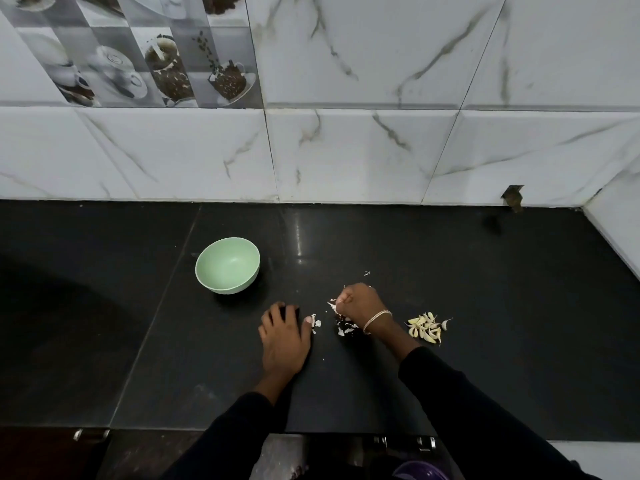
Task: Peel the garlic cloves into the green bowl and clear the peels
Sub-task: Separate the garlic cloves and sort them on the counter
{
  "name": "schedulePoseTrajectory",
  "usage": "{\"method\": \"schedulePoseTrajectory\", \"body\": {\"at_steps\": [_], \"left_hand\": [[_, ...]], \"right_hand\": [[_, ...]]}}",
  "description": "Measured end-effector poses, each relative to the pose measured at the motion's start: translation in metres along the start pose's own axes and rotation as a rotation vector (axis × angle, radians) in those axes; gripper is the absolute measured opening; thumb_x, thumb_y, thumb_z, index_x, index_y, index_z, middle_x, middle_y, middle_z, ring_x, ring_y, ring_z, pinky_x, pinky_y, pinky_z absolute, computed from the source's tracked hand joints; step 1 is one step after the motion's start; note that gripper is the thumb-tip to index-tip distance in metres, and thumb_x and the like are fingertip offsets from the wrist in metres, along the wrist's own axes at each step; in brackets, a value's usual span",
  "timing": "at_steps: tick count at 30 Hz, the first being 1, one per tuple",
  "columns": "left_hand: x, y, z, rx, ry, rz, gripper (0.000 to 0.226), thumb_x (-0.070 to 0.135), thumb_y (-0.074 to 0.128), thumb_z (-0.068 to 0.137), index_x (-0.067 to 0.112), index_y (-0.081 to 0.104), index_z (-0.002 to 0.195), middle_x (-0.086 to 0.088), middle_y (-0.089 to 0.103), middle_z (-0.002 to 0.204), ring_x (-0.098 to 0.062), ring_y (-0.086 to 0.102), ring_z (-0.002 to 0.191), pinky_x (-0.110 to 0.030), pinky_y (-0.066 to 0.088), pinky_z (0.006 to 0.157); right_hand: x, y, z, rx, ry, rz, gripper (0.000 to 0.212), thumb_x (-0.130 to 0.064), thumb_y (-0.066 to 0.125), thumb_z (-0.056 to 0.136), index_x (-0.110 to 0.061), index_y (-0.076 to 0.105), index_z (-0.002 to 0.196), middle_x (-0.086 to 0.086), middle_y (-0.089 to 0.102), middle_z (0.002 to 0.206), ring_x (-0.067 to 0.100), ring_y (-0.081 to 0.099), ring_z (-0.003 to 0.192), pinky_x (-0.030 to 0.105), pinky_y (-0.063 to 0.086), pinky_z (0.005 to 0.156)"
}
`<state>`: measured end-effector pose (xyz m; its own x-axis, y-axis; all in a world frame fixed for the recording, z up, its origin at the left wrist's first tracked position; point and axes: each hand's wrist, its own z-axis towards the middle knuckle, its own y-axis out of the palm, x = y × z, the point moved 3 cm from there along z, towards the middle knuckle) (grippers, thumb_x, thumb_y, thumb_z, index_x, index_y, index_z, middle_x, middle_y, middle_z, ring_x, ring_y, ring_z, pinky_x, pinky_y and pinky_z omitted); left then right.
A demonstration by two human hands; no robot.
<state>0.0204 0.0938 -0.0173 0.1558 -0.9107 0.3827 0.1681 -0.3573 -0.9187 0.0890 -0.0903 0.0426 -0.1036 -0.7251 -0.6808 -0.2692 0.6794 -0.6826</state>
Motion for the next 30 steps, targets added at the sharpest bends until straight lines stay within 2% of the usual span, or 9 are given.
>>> {"method": "schedulePoseTrajectory", "body": {"at_steps": [5, 9, 11, 14, 18, 20, 24, 26, 30], "left_hand": [[0.048, 0.017, 0.015, -0.184, 0.086, -0.242, 0.051, 0.057, 0.042, 0.098, 0.028, 0.043, 0.140, -0.004, 0.030, 0.156, -0.027, 0.019, 0.148, -0.050, 0.029, 0.115], [0.082, 0.024, 0.032, -0.387, 0.068, -0.591, 0.051, 0.047, 0.047, 0.102, 0.029, 0.035, 0.148, 0.000, 0.026, 0.160, -0.020, 0.005, 0.154, -0.044, 0.015, 0.123], [0.090, 0.017, 0.039, -0.409, -0.006, -0.817, 0.046, 0.036, 0.048, 0.104, 0.026, 0.037, 0.148, 0.002, 0.032, 0.157, -0.019, 0.015, 0.152, -0.039, 0.019, 0.123], [0.080, 0.003, 0.046, -0.278, -0.146, -1.036, 0.033, 0.028, 0.048, 0.104, 0.024, 0.048, 0.137, 0.001, 0.050, 0.142, -0.018, 0.045, 0.135, -0.035, 0.034, 0.116], [0.050, -0.001, 0.047, -0.069, -0.185, -0.951, 0.030, 0.039, 0.046, 0.097, 0.020, 0.059, 0.117, 0.001, 0.058, 0.122, -0.021, 0.052, 0.120, -0.042, 0.039, 0.111], [0.038, -0.003, 0.047, -0.017, -0.162, -0.849, 0.023, 0.035, 0.046, 0.100, 0.019, 0.060, 0.110, 0.001, 0.059, 0.114, -0.022, 0.050, 0.115, -0.040, 0.037, 0.107], [0.024, -0.006, 0.044, -0.011, -0.133, -0.732, 0.011, 0.029, 0.049, 0.104, 0.022, 0.058, 0.104, 0.005, 0.056, 0.107, -0.015, 0.046, 0.108, -0.035, 0.033, 0.104], [0.021, -0.006, 0.041, -0.024, -0.123, -0.695, 0.012, 0.030, 0.049, 0.104, 0.022, 0.058, 0.104, 0.006, 0.055, 0.106, -0.011, 0.043, 0.104, -0.035, 0.033, 0.104], [0.024, -0.007, 0.034, -0.057, -0.104, -0.650, 0.011, 0.033, 0.051, 0.102, 0.024, 0.058, 0.102, 0.006, 0.054, 0.104, -0.012, 0.042, 0.104, -0.032, 0.034, 0.099]], "right_hand": [[0.015, -0.040, -0.013, 0.057, 0.060, 0.353, 0.016, 0.001, 0.068, 0.078, -0.010, 0.074, 0.070, 0.011, 0.071, 0.066, 0.019, 0.068, 0.059, 0.028, 0.056, 0.061], [0.036, -0.068, -0.020, 0.095, 0.101, 0.435, 0.016, 0.005, 0.067, 0.082, -0.007, 0.074, 0.075, 0.018, 0.072, 0.072, 0.020, 0.069, 0.065, 0.032, 0.060, 0.066], [0.047, -0.076, -0.024, 0.106, 0.117, 0.408, 0.019, 0.008, 0.063, 0.083, -0.007, 0.074, 0.075, 0.018, 0.073, 0.073, 0.020, 0.069, 0.064, 0.033, 0.060, 0.066], [0.058, -0.075, -0.027, 0.101, 0.130, 0.361, 0.024, 0.008, 0.058, 0.083, -0.009, 0.072, 0.074, 0.013, 0.072, 0.069, 0.020, 0.069, 0.063, 0.035, 0.060, 0.067], [0.046, -0.056, -0.022, 0.056, 0.043, 0.147, 0.009, -0.009, 0.072, 0.081, -0.015, 0.077, 0.079, 0.001, 0.076, 0.076, 0.010, 0.070, 0.070, 0.021, 0.057, 0.070], [0.035, -0.041, -0.017, -0.062, -0.008, 0.005, 0.010, -0.015, 0.079, 0.078, -0.017, 0.079, 0.088, -0.001, 0.076, 0.085, 0.006, 0.067, 0.077, 0.011, 0.049, 0.072], [0.027, -0.012, -0.010, -0.257, -0.097, -0.254, 0.024, -0.005, 0.073, 0.076, -0.014, 0.077, 0.098, -0.003, 0.070, 0.090, 0.014, 0.065, 0.092, 0.023, 0.050, 0.085], [0.027, -0.004, -0.009, -0.261, -0.108, -0.319, 0.022, -0.002, 0.067, 0.078, -0.011, 0.077, 0.095, -0.008, 0.064, 0.084, 0.020, 0.066, 0.097, 0.022, 0.048, 0.082], [0.025, 0.003, -0.006, -0.256, -0.079, -0.359, 0.015, -0.003, 0.057, 0.085, -0.003, 0.072, 0.088, 0.011, 0.072, 0.093, 0.027, 0.067, 0.092, 0.032, 0.053, 0.085]]}}
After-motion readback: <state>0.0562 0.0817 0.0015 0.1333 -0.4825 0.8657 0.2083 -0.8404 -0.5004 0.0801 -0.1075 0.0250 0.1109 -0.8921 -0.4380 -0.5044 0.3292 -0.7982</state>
